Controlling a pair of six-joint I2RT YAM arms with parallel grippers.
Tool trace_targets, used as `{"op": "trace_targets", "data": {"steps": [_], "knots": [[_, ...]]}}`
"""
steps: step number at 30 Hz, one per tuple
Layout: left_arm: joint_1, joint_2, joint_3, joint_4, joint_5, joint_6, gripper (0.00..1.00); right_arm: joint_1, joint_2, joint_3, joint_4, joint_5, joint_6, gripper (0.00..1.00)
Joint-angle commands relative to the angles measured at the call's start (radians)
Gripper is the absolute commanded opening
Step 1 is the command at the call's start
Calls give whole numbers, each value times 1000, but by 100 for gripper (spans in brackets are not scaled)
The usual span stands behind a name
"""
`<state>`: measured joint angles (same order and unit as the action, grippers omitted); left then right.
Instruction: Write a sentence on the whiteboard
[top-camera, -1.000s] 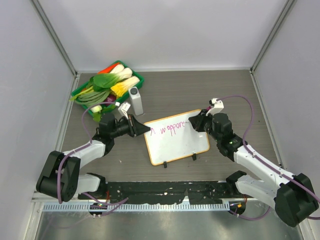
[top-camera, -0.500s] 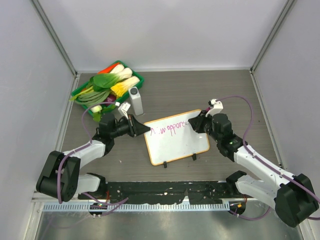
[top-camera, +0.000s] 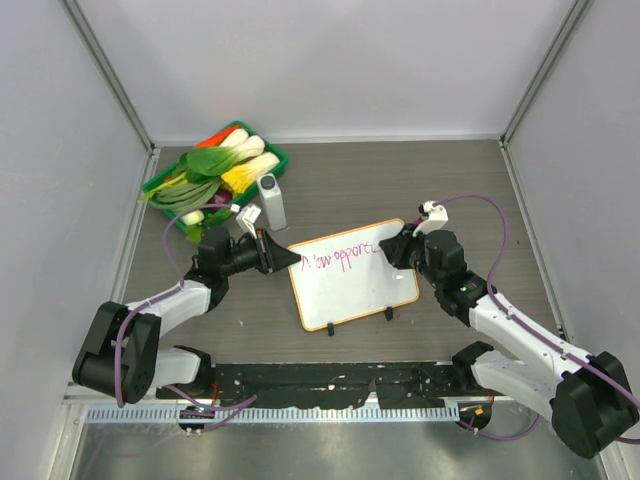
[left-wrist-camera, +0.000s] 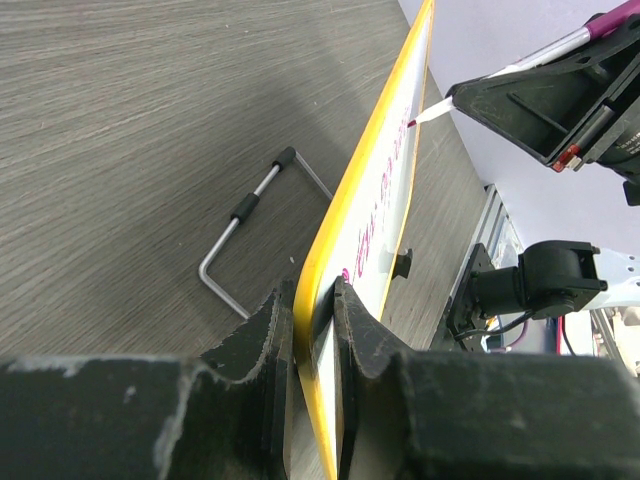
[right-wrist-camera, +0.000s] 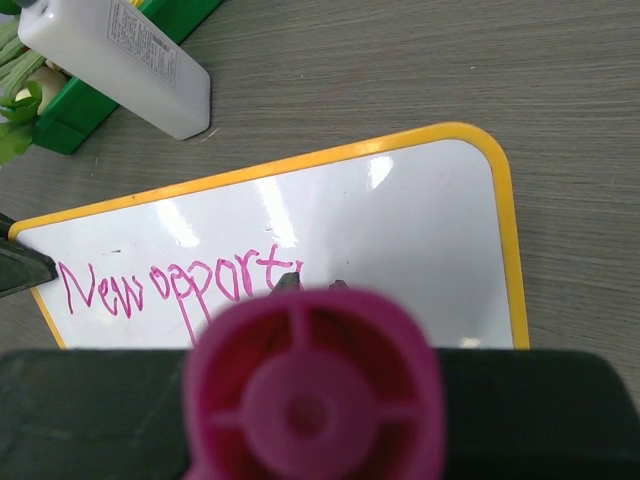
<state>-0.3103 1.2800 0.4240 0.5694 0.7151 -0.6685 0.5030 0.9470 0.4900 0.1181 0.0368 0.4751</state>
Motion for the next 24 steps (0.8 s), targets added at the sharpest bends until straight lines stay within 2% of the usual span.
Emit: {"op": "trace_targets", "data": {"steps": [1, 14, 24], "knots": [[-12, 2, 7, -63, -57, 93, 0, -1, 13, 50, -8, 75, -9, 1], [-13, 2, 9, -66, -57, 96, 0, -3, 44, 81, 5, 80, -4, 1], [-12, 7, 10, -63, -57, 96, 0, -1, -10, 35, -38, 58, -23, 1]]}}
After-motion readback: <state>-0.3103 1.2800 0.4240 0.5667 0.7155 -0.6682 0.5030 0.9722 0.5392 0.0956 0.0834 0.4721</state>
